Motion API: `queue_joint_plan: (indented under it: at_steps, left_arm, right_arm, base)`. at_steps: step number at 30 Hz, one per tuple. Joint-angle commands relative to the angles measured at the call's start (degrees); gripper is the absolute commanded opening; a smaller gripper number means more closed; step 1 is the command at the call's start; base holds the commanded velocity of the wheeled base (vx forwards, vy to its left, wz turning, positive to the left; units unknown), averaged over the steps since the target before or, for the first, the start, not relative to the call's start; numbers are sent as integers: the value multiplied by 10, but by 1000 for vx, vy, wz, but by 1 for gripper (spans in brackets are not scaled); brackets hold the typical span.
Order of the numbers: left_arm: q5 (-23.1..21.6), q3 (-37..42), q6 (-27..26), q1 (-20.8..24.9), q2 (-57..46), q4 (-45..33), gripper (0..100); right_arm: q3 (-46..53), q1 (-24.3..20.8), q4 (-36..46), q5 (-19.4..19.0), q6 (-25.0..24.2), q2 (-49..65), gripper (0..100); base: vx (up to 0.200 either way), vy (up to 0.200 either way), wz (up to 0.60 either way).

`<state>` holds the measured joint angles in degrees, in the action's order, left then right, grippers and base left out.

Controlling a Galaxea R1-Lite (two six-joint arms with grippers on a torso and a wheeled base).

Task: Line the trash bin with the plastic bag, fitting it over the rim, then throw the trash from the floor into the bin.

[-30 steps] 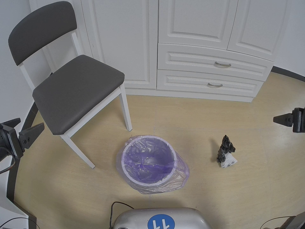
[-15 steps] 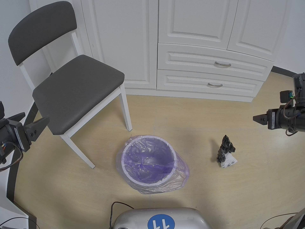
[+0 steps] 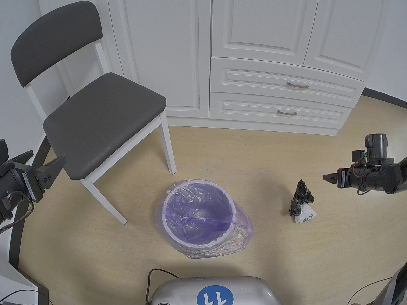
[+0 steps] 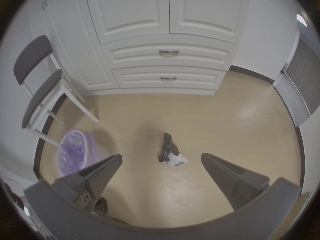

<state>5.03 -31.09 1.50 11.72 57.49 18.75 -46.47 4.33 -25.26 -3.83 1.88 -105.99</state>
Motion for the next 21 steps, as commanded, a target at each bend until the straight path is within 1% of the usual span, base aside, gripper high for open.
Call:
queue_joint_plan:
  at_steps: [1,9,16,18,19,21]
  left_arm:
    - [0,2,-2,-6,-3,2,100]
    - [-3,5,-2,-4,6,3,100]
    - [-4,8,-1,0,7,17,100]
    - [-5,9,-1,0,7,24,100]
    - [-11,15,-1,1,9,41,100]
    - [-18,19,-1,3,12,54,100]
  right_arm:
    - [18,26,-50,-8,13,-113,100]
    - [-25,26,-71,-10,12,-232,100]
    - [-68,21,-188,-5,6,-325,100]
    - [-73,20,-201,-3,6,-335,100]
    - [-84,20,-218,-3,5,-352,100]
    - [-91,20,-225,-3,5,-362,100]
  base:
    - [0,0,0]
    - [0,0,0]
    - [0,0,0]
    - [0,0,0]
    - [0,0,0]
    - [0,0,0]
